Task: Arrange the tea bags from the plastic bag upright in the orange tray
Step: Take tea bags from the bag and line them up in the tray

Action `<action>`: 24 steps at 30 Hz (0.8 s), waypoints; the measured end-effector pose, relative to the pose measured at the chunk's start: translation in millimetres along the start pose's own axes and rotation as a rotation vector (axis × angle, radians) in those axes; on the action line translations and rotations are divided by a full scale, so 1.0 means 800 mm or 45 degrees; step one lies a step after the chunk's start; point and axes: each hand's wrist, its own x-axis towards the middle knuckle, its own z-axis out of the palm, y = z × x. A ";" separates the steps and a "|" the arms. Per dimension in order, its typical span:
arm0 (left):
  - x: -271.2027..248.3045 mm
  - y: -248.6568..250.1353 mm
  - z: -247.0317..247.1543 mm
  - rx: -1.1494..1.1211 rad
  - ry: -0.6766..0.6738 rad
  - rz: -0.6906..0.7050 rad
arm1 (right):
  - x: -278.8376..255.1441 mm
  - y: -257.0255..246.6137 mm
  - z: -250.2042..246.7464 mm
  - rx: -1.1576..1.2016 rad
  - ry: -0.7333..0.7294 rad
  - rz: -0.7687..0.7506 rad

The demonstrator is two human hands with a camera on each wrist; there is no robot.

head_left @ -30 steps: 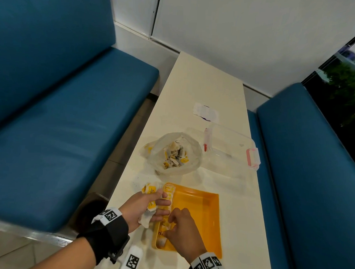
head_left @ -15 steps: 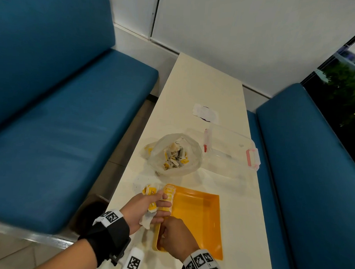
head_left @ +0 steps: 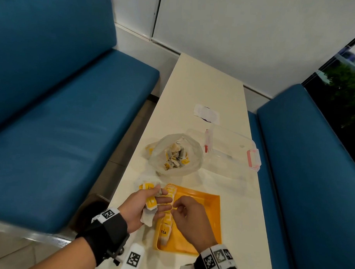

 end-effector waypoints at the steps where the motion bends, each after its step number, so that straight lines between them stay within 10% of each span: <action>1: 0.000 0.001 0.001 -0.046 -0.017 -0.002 | 0.000 -0.010 -0.005 0.063 0.014 -0.053; 9: -0.007 0.015 0.014 -0.349 -0.068 0.011 | -0.002 -0.055 0.006 0.471 -0.102 -0.018; 15: -0.003 0.018 0.010 -0.419 -0.028 0.024 | -0.009 -0.051 0.002 0.157 -0.224 -0.402; 24: -0.002 0.024 0.010 -0.252 0.020 0.117 | 0.004 -0.057 -0.019 0.427 0.119 -0.236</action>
